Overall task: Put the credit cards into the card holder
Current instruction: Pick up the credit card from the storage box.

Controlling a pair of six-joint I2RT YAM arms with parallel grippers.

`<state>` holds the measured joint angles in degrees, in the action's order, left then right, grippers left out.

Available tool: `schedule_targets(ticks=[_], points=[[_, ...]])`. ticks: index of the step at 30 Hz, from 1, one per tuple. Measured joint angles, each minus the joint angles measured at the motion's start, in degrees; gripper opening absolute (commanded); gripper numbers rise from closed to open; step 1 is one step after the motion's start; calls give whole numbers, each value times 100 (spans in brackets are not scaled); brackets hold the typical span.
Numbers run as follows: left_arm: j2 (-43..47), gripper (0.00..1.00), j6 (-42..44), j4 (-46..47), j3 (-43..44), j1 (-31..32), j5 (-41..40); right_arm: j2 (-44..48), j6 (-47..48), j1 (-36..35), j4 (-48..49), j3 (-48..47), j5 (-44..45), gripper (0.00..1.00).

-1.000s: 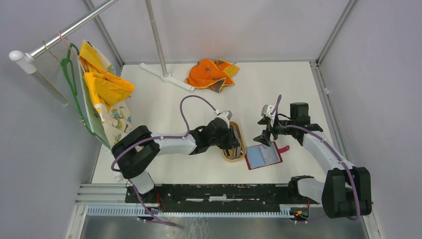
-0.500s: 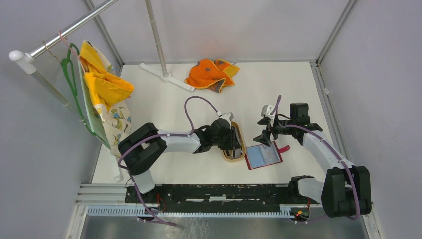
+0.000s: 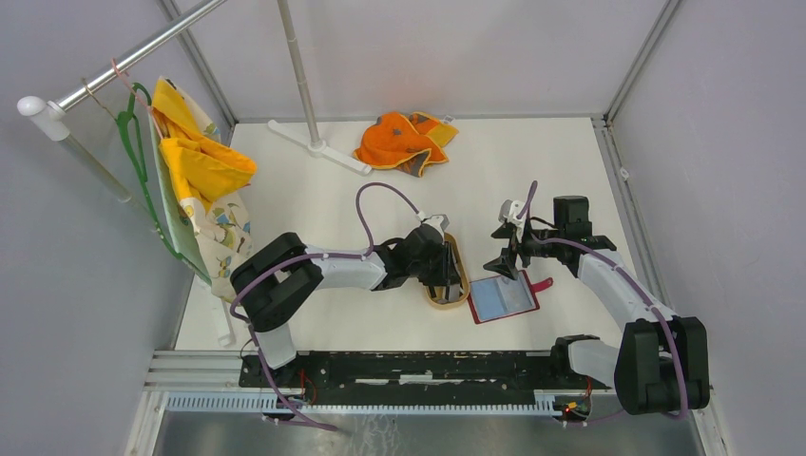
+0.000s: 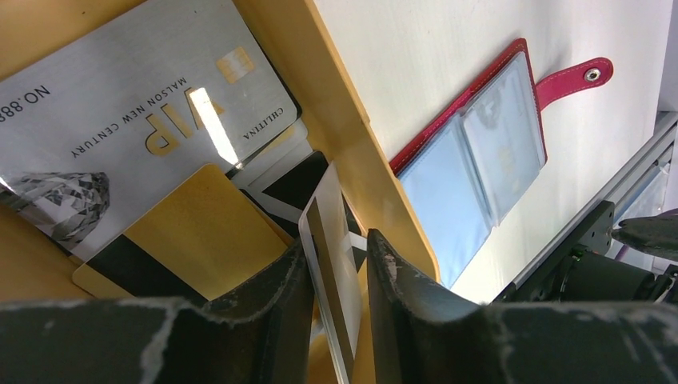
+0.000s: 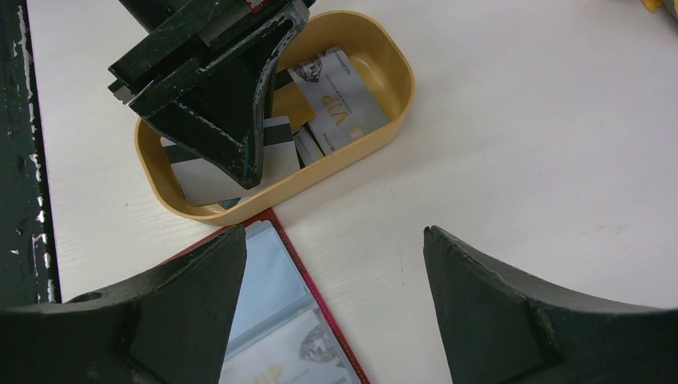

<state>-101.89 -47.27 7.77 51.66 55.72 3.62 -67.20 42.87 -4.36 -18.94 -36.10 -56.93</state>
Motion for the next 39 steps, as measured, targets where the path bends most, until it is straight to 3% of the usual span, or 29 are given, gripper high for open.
schedule_targets(ticks=[16, 30, 39], points=[[7, 43, 2, 15, 0, -17, 267, 0, 0, -2, 0, 2, 4, 87], [144, 34, 0, 26, -57, -162, 302, 0, -13, -2, 0, 4, -7, 87], [254, 34, 0, 72, -122, -199, 428, 0, -15, -2, 2, 9, -7, 87]])
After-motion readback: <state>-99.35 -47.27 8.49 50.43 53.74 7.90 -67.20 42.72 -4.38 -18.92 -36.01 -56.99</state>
